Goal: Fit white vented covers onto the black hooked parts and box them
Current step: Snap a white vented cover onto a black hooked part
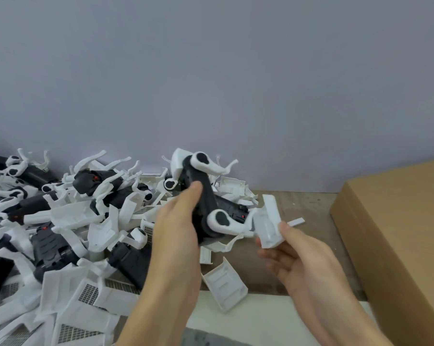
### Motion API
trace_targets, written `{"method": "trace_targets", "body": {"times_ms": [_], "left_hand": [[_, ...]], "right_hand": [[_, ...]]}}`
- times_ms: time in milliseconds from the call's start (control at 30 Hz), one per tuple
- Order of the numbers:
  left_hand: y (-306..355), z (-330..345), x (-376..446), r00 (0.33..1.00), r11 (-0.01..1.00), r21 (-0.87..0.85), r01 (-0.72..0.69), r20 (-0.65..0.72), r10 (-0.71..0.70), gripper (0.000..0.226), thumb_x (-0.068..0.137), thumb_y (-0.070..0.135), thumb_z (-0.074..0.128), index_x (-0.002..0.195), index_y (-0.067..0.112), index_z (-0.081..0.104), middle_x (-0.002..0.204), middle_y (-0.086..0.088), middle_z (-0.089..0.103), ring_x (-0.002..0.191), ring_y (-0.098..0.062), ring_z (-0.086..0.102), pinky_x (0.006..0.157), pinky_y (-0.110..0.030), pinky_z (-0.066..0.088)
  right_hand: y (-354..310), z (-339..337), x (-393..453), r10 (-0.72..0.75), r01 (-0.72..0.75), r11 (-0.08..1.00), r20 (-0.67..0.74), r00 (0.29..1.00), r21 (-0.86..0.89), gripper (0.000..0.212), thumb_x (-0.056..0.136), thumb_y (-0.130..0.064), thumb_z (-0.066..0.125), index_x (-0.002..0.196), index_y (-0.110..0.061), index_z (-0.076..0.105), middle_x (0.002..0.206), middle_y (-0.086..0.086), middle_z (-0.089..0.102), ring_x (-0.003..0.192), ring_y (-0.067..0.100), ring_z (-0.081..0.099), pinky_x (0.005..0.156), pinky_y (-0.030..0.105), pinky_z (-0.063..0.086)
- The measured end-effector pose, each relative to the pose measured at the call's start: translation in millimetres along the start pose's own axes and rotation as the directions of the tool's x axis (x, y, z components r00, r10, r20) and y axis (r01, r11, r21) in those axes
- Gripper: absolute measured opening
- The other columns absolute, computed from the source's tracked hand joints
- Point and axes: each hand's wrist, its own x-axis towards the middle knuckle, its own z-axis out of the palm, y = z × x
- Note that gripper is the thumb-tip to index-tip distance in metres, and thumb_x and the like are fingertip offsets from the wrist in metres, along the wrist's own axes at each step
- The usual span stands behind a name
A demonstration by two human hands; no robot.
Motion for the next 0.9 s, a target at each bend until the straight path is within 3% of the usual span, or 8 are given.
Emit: {"method": "trace_targets", "body": {"times_ms": [67,133,200,267,367,467,600,900], "left_hand": [[-3.2,3.5,-2.7,0.999,0.997,0.075,-0.002,0.052,-0.002,0.043,0.081,0.035,0.073,0.111,0.005,0.067,0.095,-0.014,0.077,0.085,-0.026,0.076,0.065,-0.033,0.059],[-8.7,6.5,-6.2,0.999,0.988,0.152,-0.035,0.042,0.029,0.055,0.069,0.032,0.081,0.114,0.007,0.064,0.09,-0.008,0.078,0.081,-0.021,0.077,0.059,-0.027,0.058],[-16.3,10.1,-9.8,0.999,0.975,0.216,-0.042,0.035,0.036,0.045,0.065,0.03,0.085,0.104,0.011,0.071,0.084,-0.003,0.079,0.078,-0.019,0.077,0.058,-0.026,0.06],[-25.3,12.8,-10.8,1.0,0.965,0.261,-0.024,0.019,0.02,0.026,0.071,0.03,0.084,0.092,0.016,0.078,0.085,-0.002,0.079,0.081,-0.021,0.077,0.073,-0.037,0.063],[-34.1,14.2,-8.3,0.998,0.976,0.207,0.065,0.002,-0.067,0.021,0.093,0.037,0.066,0.101,0.02,0.076,0.093,-0.001,0.079,0.091,-0.019,0.075,0.087,-0.042,0.059],[-34.1,16.8,-8.2,0.989,0.986,0.083,0.147,0.013,-0.149,0.033,0.097,0.046,0.054,0.11,0.022,0.073,0.096,0.0,0.079,0.094,-0.016,0.074,0.088,-0.039,0.057],[-36.4,22.3,-14.1,0.988,0.99,0.14,0.029,0.149,-0.05,0.026,0.097,0.039,0.056,0.111,0.021,0.068,0.095,0.0,0.077,0.078,-0.011,0.074,0.058,-0.019,0.055],[-44.6,17.5,-13.4,0.98,0.959,0.248,-0.135,0.173,0.093,0.017,0.098,0.026,0.058,0.109,0.017,0.068,0.095,-0.001,0.077,0.085,-0.012,0.074,0.065,-0.018,0.055]], "right_hand": [[1.1,-2.8,0.2,-0.176,0.162,0.979,-0.109,0.978,-0.126,0.038,0.064,-0.048,0.073,0.087,-0.018,0.078,0.089,0.0,0.078,0.082,0.013,0.072,0.073,0.031,0.053],[-1.4,-1.1,-3.1,-0.391,0.333,0.898,-0.174,0.904,-0.287,0.021,0.076,-0.043,0.073,0.093,-0.031,0.073,0.09,-0.017,0.076,0.085,0.003,0.072,0.072,0.018,0.055],[-2.8,2.9,-8.1,-0.53,0.439,0.802,-0.144,0.836,-0.404,0.025,0.081,-0.048,0.071,0.102,-0.035,0.07,0.094,-0.024,0.074,0.088,-0.001,0.069,0.068,0.009,0.051],[0.1,7.2,-11.1,-0.584,0.469,0.711,-0.068,0.809,-0.524,0.032,0.082,-0.058,0.07,0.109,-0.04,0.067,0.1,-0.023,0.071,0.094,0.003,0.067,0.072,0.014,0.051],[4.5,13.4,-15.8,-0.653,0.521,0.533,0.068,0.754,-0.667,0.039,0.079,-0.051,0.062,0.115,-0.038,0.065,0.097,-0.022,0.067,0.096,-0.002,0.062,0.076,0.008,0.046],[6.8,17.0,-17.3,-0.668,0.526,0.403,0.153,0.729,-0.749,0.043,0.077,-0.04,0.067,0.116,-0.024,0.071,0.092,-0.018,0.064,0.091,-0.001,0.06,0.077,0.001,0.039],[8.2,18.8,-17.0,-0.663,0.487,0.338,0.164,0.731,-0.805,0.046,0.075,-0.046,0.066,0.117,-0.026,0.071,0.088,-0.017,0.062,0.086,0.003,0.061,0.069,0.009,0.039],[11.1,12.4,-13.7,-0.575,0.502,0.335,0.249,0.78,-0.797,0.049,0.077,-0.041,0.072,0.124,-0.03,0.067,0.096,-0.019,0.064,0.095,0.002,0.06,0.076,0.012,0.043]]}}
